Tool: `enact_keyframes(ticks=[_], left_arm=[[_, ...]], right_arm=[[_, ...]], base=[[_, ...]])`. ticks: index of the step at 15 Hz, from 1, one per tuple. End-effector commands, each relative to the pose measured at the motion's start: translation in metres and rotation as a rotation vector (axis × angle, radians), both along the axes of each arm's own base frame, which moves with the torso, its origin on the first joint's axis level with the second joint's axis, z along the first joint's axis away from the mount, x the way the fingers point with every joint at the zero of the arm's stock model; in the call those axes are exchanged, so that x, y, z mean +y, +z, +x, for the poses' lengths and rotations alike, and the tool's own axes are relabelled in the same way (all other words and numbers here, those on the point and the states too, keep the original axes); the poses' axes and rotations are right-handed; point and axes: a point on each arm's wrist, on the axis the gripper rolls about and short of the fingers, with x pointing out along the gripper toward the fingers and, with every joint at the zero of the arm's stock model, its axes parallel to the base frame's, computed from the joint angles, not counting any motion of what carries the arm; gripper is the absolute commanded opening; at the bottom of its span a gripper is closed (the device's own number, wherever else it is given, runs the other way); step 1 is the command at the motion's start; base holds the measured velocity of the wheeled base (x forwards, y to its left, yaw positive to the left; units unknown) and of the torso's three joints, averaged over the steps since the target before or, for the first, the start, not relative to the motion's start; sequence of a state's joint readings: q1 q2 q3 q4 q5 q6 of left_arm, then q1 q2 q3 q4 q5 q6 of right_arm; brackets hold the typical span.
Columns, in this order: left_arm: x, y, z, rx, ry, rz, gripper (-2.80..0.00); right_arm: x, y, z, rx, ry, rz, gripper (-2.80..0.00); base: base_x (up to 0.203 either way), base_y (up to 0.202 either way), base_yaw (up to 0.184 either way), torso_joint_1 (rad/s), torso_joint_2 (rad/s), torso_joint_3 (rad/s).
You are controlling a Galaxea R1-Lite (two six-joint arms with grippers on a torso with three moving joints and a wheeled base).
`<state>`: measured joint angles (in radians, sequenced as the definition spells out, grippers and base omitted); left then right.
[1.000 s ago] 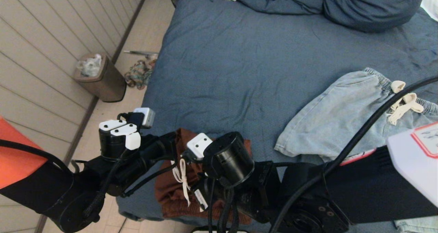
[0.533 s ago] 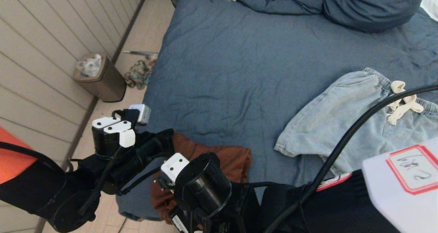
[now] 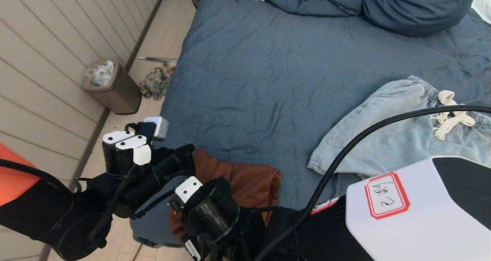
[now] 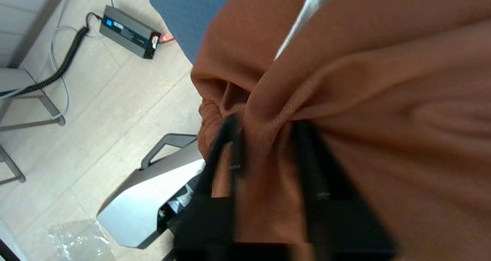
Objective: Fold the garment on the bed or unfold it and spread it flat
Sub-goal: Fold the brown shorts
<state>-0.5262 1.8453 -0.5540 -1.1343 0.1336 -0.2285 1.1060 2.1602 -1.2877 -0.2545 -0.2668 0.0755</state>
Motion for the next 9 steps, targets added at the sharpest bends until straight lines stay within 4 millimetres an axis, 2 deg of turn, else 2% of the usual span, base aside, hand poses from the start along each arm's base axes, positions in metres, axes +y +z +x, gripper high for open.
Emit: enact_keyframes(ticks=[1, 5, 9], left_arm=[[0.0, 0.0, 0.0, -0.004, 0.002, -0.004, -2.8], [0.0, 0.001, 0.0, -0.007, 0.002, -0.005, -2.8], [0.0, 0.002, 0.0, -0.008, 0.002, -0.006, -2.8]], right_arm=[[-0.003, 0.005, 0.002, -0.007, -0.009, 0.011, 0.0], [-0.025, 0.045, 0.007, -0.054, -0.044, 0.103, 0.0], [-0.061, 0.076, 0.021, -0.092, -0.116, 0.153, 0.0]], base=[[0.0, 0.0, 0.0, 0.0, 0.0, 0.0], [0.0, 0.0, 0.0, 0.0, 0.0, 0.0], [0.0, 0.0, 0.0, 0.0, 0.0, 0.0]])
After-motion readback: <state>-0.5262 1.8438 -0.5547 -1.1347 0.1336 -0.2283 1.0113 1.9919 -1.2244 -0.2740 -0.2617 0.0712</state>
